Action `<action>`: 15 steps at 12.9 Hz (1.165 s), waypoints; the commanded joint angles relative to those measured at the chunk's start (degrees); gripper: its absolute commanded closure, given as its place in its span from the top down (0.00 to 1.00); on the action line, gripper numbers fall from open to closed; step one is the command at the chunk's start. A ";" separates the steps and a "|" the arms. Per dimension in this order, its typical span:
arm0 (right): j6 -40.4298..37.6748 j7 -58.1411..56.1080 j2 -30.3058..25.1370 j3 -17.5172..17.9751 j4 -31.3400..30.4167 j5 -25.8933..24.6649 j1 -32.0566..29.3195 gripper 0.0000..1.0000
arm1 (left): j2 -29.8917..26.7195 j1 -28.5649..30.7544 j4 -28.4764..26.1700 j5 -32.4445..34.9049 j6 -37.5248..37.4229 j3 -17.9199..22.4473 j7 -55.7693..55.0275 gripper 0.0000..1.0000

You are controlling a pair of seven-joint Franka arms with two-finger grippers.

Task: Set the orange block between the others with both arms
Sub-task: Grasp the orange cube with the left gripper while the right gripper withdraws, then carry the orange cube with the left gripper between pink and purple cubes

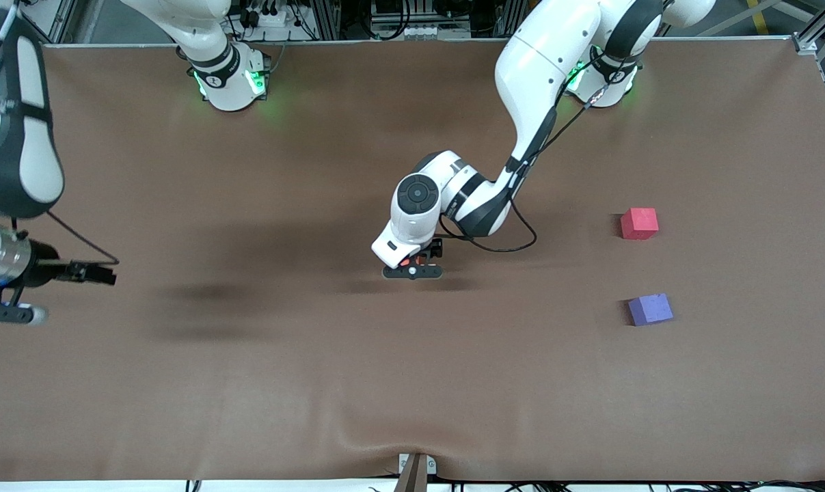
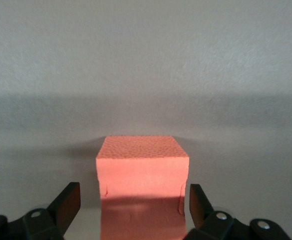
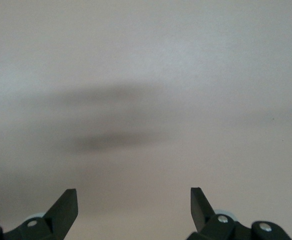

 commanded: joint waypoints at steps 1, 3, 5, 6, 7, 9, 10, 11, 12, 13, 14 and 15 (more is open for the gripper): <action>-2.04 -3.09 -5.51 0.21 -1.99 -0.15 0.88 1.00 | 0.92 -0.79 1.72 1.28 -0.45 0.82 -1.70 0.51; -3.71 -2.56 -7.36 0.39 -0.58 0.20 1.58 1.00 | -0.48 -0.01 1.11 1.28 -1.15 0.90 -2.14 0.00; -5.65 -2.74 -10.26 0.39 -0.58 0.38 3.16 1.00 | -4.94 2.97 -1.00 1.45 -5.61 1.26 -2.84 0.00; -6.44 -3.00 -11.75 0.13 -0.66 0.55 4.04 1.00 | -8.27 4.90 -2.84 1.80 -7.90 1.26 -2.32 0.00; -9.40 -2.92 -12.72 -0.05 -0.58 0.73 5.53 1.00 | -12.83 6.75 -6.86 2.24 -8.79 1.26 -1.44 0.00; -12.15 -2.48 -14.21 -2.58 -0.31 1.96 11.23 1.00 | -21.80 10.35 -17.04 5.83 -8.45 1.17 -0.13 0.00; -11.81 -2.48 -15.18 -3.30 -0.23 1.96 12.21 1.00 | -24.98 13.24 -20.83 7.15 -8.45 0.99 2.23 0.00; -12.16 -2.48 -16.15 -3.48 -0.22 2.05 12.05 1.00 | -27.18 15.62 -24.70 7.25 -8.45 0.99 3.65 0.00; -12.25 -2.48 -18.25 -3.57 -0.31 2.05 12.14 1.00 | -28.60 18.25 -28.13 7.43 -8.45 1.08 5.05 0.00; -12.33 -2.48 -19.14 -4.26 -0.31 2.05 12.22 1.00 | -29.74 20.19 -30.69 8.74 -8.45 1.08 6.90 0.00; -11.55 -2.48 -18.97 -6.10 -0.23 2.14 12.66 1.00 | -30.71 23.69 -32.80 10.31 -8.19 0.82 8.83 0.00; -11.28 -2.56 -17.58 -7.94 -0.05 2.31 13.71 1.00 | -30.98 26.25 -34.30 10.85 -7.75 0.64 11.46 0.00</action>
